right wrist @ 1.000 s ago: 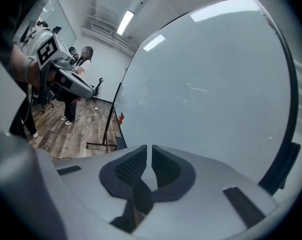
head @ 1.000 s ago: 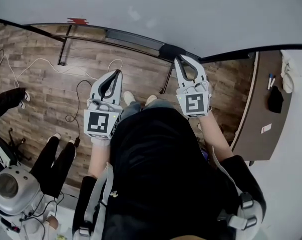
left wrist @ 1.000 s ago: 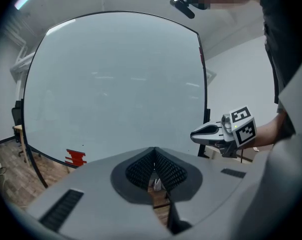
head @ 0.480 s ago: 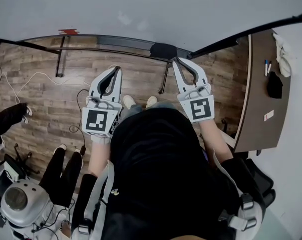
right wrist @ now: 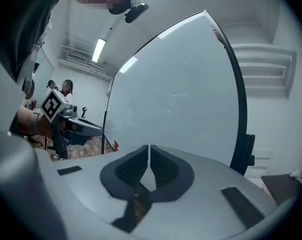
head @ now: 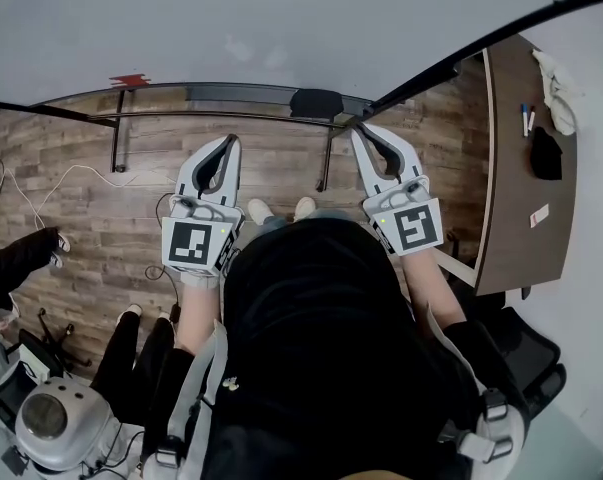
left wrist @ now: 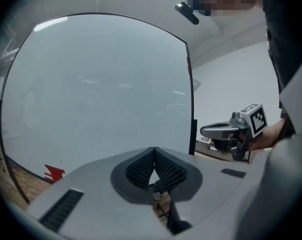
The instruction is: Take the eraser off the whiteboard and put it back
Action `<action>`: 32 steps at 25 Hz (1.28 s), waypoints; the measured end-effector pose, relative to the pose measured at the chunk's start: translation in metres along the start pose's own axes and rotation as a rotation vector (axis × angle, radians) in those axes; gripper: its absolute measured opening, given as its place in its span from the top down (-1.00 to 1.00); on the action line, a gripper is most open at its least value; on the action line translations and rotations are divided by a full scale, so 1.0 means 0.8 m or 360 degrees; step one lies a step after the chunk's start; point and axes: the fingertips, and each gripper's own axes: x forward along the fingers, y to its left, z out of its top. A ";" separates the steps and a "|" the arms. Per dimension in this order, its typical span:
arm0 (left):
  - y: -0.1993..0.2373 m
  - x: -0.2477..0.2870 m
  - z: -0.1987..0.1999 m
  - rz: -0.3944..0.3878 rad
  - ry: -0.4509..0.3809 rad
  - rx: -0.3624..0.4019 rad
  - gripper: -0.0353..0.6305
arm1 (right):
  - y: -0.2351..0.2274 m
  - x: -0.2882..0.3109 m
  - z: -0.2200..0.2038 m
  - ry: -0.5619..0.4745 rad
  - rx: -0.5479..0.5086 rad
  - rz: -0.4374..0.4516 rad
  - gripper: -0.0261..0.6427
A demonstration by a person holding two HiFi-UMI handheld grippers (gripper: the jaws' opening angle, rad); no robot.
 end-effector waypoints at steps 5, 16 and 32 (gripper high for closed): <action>-0.002 -0.006 0.005 -0.0015 -0.0010 0.0009 0.87 | 0.001 -0.012 0.005 -0.0019 0.0050 -0.0026 0.84; -0.005 -0.011 0.006 -0.0037 0.0000 0.0030 0.87 | 0.005 -0.019 -0.008 -0.0007 0.0092 -0.0056 0.84; -0.003 -0.026 -0.005 -0.0033 0.0016 0.0019 0.87 | 0.008 -0.026 -0.016 0.0023 0.0102 -0.0091 0.84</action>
